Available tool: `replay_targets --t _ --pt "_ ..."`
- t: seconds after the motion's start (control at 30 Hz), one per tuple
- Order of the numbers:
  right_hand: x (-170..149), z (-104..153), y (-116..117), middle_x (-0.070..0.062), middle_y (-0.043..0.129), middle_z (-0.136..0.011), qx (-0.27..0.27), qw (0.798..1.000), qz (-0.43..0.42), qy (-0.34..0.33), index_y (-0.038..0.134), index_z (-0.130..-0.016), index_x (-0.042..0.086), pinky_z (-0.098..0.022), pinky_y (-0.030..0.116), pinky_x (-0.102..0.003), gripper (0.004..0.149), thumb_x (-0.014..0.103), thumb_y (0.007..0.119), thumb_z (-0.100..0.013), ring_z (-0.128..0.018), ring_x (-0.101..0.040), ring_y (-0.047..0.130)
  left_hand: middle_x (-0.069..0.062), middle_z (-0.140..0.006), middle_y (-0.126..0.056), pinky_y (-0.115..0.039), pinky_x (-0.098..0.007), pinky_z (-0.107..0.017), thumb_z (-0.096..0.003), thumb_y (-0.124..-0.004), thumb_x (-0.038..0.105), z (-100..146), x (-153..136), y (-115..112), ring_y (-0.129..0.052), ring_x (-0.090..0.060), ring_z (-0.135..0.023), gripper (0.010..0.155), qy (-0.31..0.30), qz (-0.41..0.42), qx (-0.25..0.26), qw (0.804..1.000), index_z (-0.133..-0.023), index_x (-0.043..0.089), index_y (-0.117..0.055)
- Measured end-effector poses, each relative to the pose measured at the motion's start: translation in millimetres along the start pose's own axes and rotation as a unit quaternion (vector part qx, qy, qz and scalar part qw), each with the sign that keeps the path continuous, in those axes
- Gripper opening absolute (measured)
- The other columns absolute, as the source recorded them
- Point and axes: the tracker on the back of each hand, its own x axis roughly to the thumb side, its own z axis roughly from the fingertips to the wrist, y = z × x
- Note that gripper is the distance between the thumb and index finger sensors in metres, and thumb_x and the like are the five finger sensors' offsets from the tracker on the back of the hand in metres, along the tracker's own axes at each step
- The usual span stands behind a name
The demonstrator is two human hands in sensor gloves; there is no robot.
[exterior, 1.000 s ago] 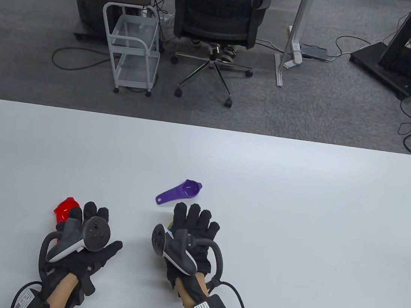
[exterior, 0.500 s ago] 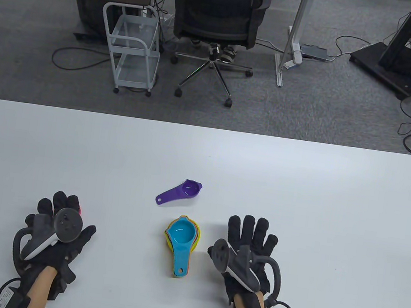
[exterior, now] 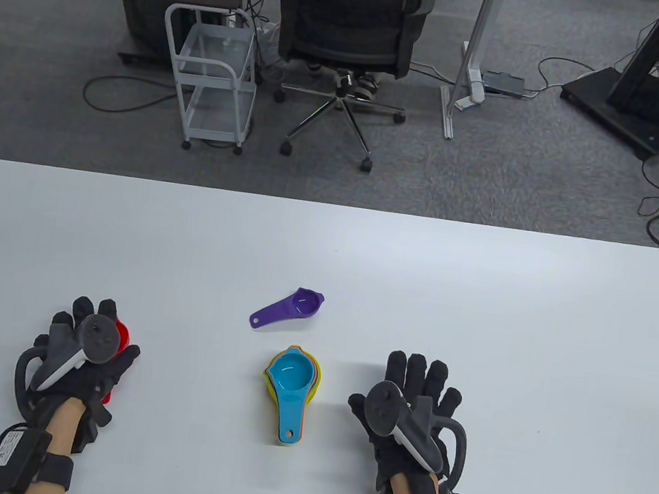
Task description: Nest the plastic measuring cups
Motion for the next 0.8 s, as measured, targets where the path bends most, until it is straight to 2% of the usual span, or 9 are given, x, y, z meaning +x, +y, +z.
replay_targets --t 0.13,0.27,0.47,0.53,0.7,0.8 --pt "-5 -3 3 -0.035 0.018 -0.121 0.015 1.0 -0.01 0.009 0.013 -0.116 0.006 -0.065 0.018 -0.081 0.094 0.065 0.045 -0.051 -0.101 -0.064 0.014 -0.024 -0.12 -0.013 -0.035 -0.077 -0.07 -0.0564 -0.059 0.058 -7 6 -9 -0.033 -0.061 -0.108 0.079 0.005 0.015 -0.021 1.0 -0.115 0.027 -0.017" --pt "-8 -4 6 -0.035 0.019 -0.121 0.027 0.999 -0.018 0.017 0.013 -0.116 0.005 -0.065 0.018 -0.082 0.094 0.065 0.045 -0.051 -0.101 -0.065 0.014 -0.029 -0.122 -0.021 -0.041 -0.073 -0.072 -0.0588 -0.058 0.05 -7 16 -14 -0.044 -0.058 -0.106 0.074 0.004 -0.034 -0.013 0.999 -0.115 0.023 -0.018" --pt "-9 -4 7 -0.036 0.019 -0.121 0.029 0.999 -0.025 0.017 0.013 -0.116 0.004 -0.065 0.019 -0.082 0.094 0.065 0.045 -0.051 -0.1 -0.065 0.015 -0.036 -0.117 -0.025 -0.039 -0.073 -0.069 -0.0594 -0.061 0.044 -6 22 -14 -0.044 -0.057 -0.099 0.074 -0.001 -0.028 -0.005 1.0 -0.115 0.017 -0.02" --pt "-8 -3 6 -0.036 0.019 -0.121 0.026 0.999 -0.028 0.014 0.014 -0.116 0.004 -0.065 0.019 -0.082 0.094 0.065 0.045 -0.051 -0.1 -0.065 0.015 -0.037 -0.115 -0.025 -0.039 -0.074 -0.067 -0.0592 -0.061 0.043 -1 27 -9 -0.043 -0.058 -0.097 0.075 -0.012 -0.035 0.012 0.999 -0.114 0.014 -0.02" --pt "-4 1 1 -0.036 0.018 -0.12 0.011 1.0 -0.028 0.003 0.013 -0.116 0.004 -0.065 0.018 -0.081 0.094 0.065 0.046 -0.052 -0.1 -0.065 0.014 -0.041 -0.112 -0.025 -0.038 -0.076 -0.064 -0.0594 -0.062 0.041 34 74 17 -0.043 -0.061 -0.093 0.076 -0.088 0.043 0.087 0.991 -0.114 0.01 -0.02" --pt "-1 3 -1 -0.037 0.018 -0.12 0.005 1.0 -0.026 -0.001 0.013 -0.116 0.003 -0.064 0.018 -0.082 0.094 0.065 0.046 -0.052 -0.1 -0.066 0.013 -0.042 -0.112 -0.024 -0.037 -0.076 -0.064 -0.0601 -0.061 0.041 64 124 25 -0.042 -0.061 -0.093 0.076 -0.143 0.086 0.111 0.98 -0.115 0.009 -0.02"
